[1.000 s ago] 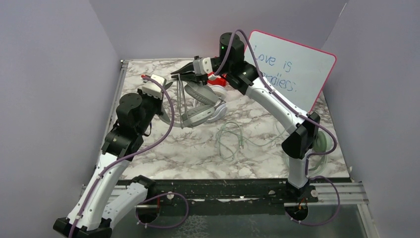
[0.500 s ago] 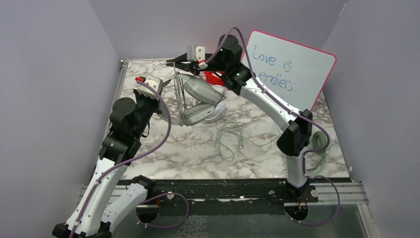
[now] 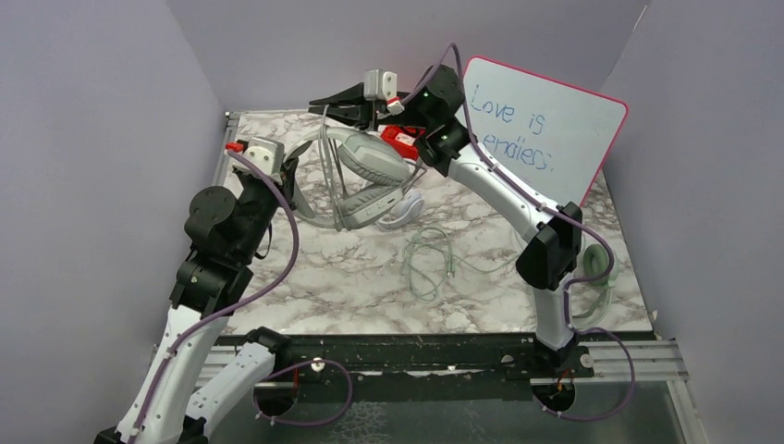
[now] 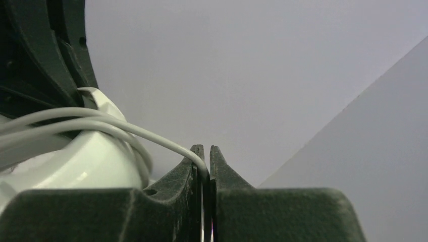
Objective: Wrap the headphones
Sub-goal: Wrap the headphones cable around the headphones.
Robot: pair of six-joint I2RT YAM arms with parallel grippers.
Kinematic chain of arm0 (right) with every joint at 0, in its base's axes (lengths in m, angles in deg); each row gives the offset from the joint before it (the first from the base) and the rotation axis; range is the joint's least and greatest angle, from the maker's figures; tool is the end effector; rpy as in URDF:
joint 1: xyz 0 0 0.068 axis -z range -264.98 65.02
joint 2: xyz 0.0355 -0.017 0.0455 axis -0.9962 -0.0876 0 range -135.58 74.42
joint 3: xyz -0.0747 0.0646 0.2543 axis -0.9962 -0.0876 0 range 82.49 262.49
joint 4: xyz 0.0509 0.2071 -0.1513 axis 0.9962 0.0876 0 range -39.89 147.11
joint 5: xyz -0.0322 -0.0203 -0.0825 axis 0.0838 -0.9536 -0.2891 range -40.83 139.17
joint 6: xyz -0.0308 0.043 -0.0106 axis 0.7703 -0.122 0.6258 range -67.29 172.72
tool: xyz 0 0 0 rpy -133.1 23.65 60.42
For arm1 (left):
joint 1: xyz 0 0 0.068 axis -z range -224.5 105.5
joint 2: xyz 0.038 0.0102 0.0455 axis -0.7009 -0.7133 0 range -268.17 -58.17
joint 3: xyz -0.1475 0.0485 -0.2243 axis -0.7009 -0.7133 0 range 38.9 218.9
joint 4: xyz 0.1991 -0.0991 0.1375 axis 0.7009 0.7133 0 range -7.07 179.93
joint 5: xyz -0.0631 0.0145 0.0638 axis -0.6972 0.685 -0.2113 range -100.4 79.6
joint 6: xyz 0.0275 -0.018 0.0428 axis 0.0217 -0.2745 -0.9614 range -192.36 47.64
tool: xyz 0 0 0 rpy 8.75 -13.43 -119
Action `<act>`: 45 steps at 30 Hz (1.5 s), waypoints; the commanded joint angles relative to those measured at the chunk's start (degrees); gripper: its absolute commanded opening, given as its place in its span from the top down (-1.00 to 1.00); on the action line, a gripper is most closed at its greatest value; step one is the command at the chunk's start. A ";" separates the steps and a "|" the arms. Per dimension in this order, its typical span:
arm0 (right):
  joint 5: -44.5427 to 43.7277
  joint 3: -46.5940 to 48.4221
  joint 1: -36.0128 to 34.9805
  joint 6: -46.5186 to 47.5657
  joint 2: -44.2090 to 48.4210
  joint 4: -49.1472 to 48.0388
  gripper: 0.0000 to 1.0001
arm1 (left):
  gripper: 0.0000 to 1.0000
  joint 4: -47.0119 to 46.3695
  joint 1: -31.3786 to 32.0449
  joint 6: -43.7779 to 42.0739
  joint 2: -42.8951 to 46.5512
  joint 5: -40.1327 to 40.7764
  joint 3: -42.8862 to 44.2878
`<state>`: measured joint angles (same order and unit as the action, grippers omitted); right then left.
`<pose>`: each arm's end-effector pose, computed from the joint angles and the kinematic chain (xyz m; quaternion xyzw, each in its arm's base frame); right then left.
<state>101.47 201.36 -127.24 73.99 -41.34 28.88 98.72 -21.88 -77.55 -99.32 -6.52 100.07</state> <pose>0.3239 0.3326 0.4639 -0.5711 0.2188 0.3723 0.6981 0.1303 -0.0515 0.4354 0.1394 0.6662 -0.0882 0.7273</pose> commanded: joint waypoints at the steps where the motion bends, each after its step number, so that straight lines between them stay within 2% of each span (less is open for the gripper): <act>1: -5.00 -0.15 6.90 -9.38 -1.88 -9.99 0.74 | 1.00 -2.20 1.28 1.69 3.64 -8.02 5.33; 4: -2.41 -1.56 7.38 -8.50 -0.57 -8.16 0.76 | 1.00 -2.12 1.28 0.78 3.86 -7.06 5.58; 6: 0.93 -1.53 8.08 -8.30 -0.38 -6.33 0.97 | 1.00 -1.94 1.30 0.30 3.70 -7.47 5.86; 7: 3.28 -0.75 8.47 -8.27 -0.62 -4.89 0.99 | 1.00 -1.89 1.34 0.09 3.69 -7.73 5.97; 8: 5.04 -0.33 8.71 -8.54 -0.72 -3.89 1.00 | 1.00 -1.74 1.31 0.14 3.63 -7.81 6.06; 10: 6.17 -1.08 8.84 -9.51 -0.34 -3.74 0.67 | 1.00 -1.84 1.30 0.44 3.48 -7.88 6.33; 11: 7.00 -1.40 8.79 -9.58 -0.19 -3.51 0.65 | 1.00 -1.85 1.30 0.81 3.38 -8.11 6.52; 13: 7.39 -1.04 8.86 -10.52 -0.88 -3.05 0.67 | 1.00 -2.46 1.30 1.92 3.38 -9.05 6.81; 18: 9.57 1.22 9.02 -14.61 -4.25 -4.75 0.92 | 1.00 -5.05 1.32 4.88 3.53 -12.21 7.37; 22: 10.71 1.75 9.03 -19.86 -5.56 -9.46 0.93 | 1.00 -6.22 1.31 8.68 3.70 -11.55 9.04; 25: 10.57 2.82 9.02 -27.77 -7.41 -14.12 0.93 | 1.00 -9.39 1.29 13.67 3.76 -10.60 9.95; 29: 8.91 1.76 8.73 -41.07 -8.90 -24.31 0.93 | 1.00 -11.31 1.28 19.31 0.93 -5.79 13.90; 31: 7.26 0.57 7.94 -44.46 -8.95 -26.37 0.86 | 1.00 -11.47 1.30 20.52 -1.11 -2.70 16.46; 33: 5.17 -0.20 6.96 -44.59 -8.87 -24.91 0.87 | 1.00 -11.42 1.30 21.30 -3.65 0.61 19.57; 36: -3.07 -2.66 6.17 -46.26 -8.35 -22.39 0.89 | 1.00 -10.70 1.30 21.15 -8.26 4.53 25.04; 39: -6.24 -3.74 5.92 -49.33 -9.11 -22.97 0.89 | 1.00 -10.97 1.27 20.43 -12.54 8.27 29.77; 45: -9.58 -4.06 5.63 -51.53 -11.25 -23.04 0.89 | 1.00 -9.97 1.34 12.85 -23.33 20.33 39.98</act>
<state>97.01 198.15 -121.99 25.80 -49.76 5.23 96.71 -20.77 -61.73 -117.61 1.63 131.06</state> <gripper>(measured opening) 0.060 0.068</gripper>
